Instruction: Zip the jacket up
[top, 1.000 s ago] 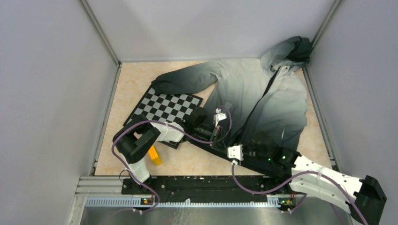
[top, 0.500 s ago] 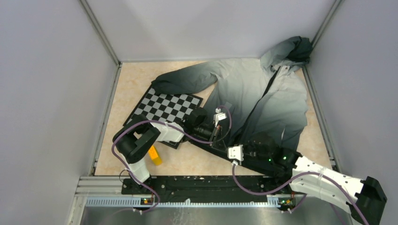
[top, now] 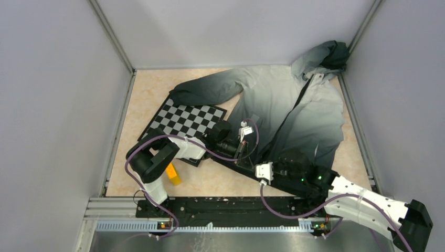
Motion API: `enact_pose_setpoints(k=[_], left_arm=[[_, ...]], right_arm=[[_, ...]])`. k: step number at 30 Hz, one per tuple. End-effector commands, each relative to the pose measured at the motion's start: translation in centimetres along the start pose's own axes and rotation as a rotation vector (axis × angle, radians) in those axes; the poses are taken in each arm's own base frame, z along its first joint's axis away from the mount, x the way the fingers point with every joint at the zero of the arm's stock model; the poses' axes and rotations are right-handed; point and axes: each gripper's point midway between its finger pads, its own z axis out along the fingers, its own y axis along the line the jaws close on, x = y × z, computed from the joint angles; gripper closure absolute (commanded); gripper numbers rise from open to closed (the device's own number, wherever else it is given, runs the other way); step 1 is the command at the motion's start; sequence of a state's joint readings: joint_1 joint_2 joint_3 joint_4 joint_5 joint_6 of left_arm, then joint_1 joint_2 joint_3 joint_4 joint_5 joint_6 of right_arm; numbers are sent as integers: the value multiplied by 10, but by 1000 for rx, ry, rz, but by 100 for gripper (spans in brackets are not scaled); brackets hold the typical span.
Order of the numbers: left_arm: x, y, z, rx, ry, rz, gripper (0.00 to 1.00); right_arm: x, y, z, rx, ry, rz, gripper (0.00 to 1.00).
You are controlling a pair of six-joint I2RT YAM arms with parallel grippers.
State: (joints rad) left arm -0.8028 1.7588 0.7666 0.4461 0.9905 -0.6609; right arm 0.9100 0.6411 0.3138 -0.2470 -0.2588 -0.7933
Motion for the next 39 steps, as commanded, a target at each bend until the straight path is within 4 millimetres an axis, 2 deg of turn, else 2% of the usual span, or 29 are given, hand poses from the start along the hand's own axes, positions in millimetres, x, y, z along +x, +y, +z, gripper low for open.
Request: enact_pose_setpoints(k=[1,19,22,25,28,30,33,37,39], left_arm=[[3,-14,-3,57,15,38,100],[0,-18,-4,67,10,41,100],[0,-18,-3,66,11,40,100],[2,-14,-3,47,14,38,100],[5,-8,-2,-1,15,48,100],[7,-1,-3,-47,13,52,100],[11,4,-6,-86,10,62,100],[15,9,-10,-129,3,74,100],[15,9,-12,-141,-2,76,100]], right_arm=[[-15,-17,-4,59,-33,-37,71],[-15,-17,-3,53,-34,-48,82],[-16,-23,-2,85,-33,-23,100],[-14,-25,-1,93,-16,19,100],[-11,-40,-1,174,30,156,100],[-4,-66,-7,321,97,303,100],[6,-86,-14,432,208,413,100],[9,-94,-16,481,250,492,100],[5,-86,-12,431,230,497,100]])
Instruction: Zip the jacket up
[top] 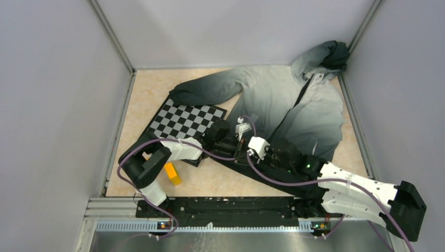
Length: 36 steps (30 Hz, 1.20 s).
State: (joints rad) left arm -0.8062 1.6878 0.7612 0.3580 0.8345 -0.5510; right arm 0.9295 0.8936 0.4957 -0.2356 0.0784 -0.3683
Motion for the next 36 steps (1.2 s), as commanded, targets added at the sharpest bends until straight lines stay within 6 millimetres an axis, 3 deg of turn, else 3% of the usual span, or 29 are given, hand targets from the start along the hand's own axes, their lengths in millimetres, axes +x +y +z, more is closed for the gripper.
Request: enact_pose_setpoints(k=[1,5,9,12,18,21,27,36], left_arm=[[24,-7,-8,-3,68,-6,100],[10,-17,-8,16,36,-9,98],[-1,-23,-9,25,-17,-25,63],[-5,-26,-10,30,-56,-38,47],[-16,-23,-9,8,-111,-62,32],[-24,-22,-11,-19,-155,-72,30],[-33,0,-15,-154,-271,-238,23],[-36,-10,2,-57,-251,-325,33]], right_arm=[[-19,-30,-9,146,-32,96,100],[-24,-19,-13,88,-85,49,100],[-27,-18,-15,82,-105,44,100],[-28,-15,-14,70,-109,42,100],[-28,-9,-13,48,-113,33,100],[-29,-7,-13,44,-115,29,100],[-29,-2,-11,28,-118,20,100],[-30,-1,-11,35,-120,6,100]])
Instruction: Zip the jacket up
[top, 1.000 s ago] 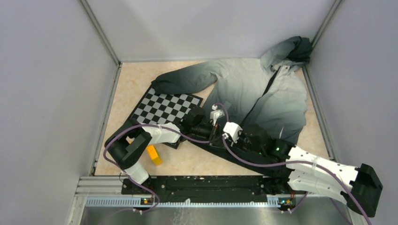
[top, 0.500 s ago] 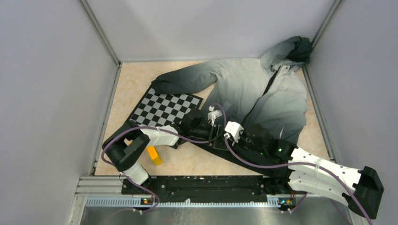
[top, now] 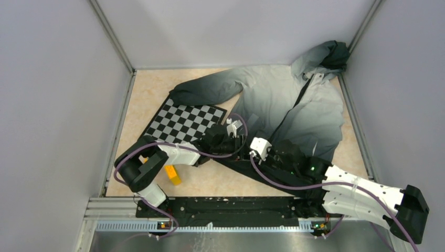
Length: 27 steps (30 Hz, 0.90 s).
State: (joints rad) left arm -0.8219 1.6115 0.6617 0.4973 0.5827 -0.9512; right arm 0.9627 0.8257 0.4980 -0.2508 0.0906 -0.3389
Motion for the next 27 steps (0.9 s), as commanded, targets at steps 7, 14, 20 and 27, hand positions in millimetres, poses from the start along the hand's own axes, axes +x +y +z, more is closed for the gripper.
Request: enact_pose_setpoints(k=[7,14,20,27], left_arm=[[-5,-16,12,58,-9,4,37],[-4,-12,16,59,8,45,63],[12,3,11,22,62,112,96],[31,23,0,-60,165,230,100]], right_arm=[[-16,-1,2,27,-62,-27,100],[-14,4,3,9,-43,-52,100],[-12,-1,-3,22,-26,-88,100],[-2,-14,-5,98,47,-59,100]])
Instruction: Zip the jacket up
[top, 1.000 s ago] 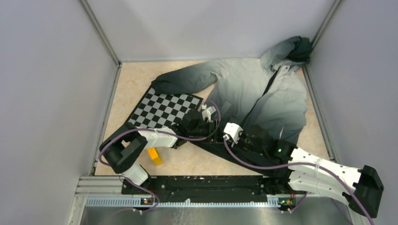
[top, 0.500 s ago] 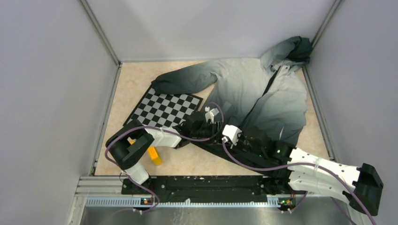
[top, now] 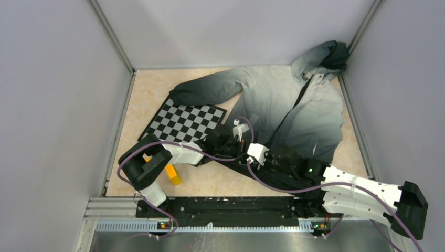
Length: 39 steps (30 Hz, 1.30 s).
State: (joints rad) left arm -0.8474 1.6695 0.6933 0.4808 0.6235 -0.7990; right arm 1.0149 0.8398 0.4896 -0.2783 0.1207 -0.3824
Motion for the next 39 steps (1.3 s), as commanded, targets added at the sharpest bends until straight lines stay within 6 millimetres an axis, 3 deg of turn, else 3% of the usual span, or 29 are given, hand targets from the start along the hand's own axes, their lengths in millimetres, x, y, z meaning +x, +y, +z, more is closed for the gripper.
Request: enact_pose_setpoints(k=[1,7,13,21,25,36,39], left_arm=[[20,15,-10,-78,103,109,100],[26,17,-12,-72,125,142,100],[33,20,-12,-55,129,138,100],[40,24,-9,-30,143,132,100],[45,26,-10,-24,151,128,100],[54,27,-12,-2,169,139,100],[54,23,-14,7,167,147,100]], right_arm=[[-9,-27,-7,129,25,27,100],[-2,-44,-6,240,78,114,100],[6,-75,-14,368,108,223,100],[18,-111,-10,395,134,351,100],[36,-134,-6,407,187,399,100],[59,-204,0,467,421,300,100],[67,-223,-8,536,494,272,100]])
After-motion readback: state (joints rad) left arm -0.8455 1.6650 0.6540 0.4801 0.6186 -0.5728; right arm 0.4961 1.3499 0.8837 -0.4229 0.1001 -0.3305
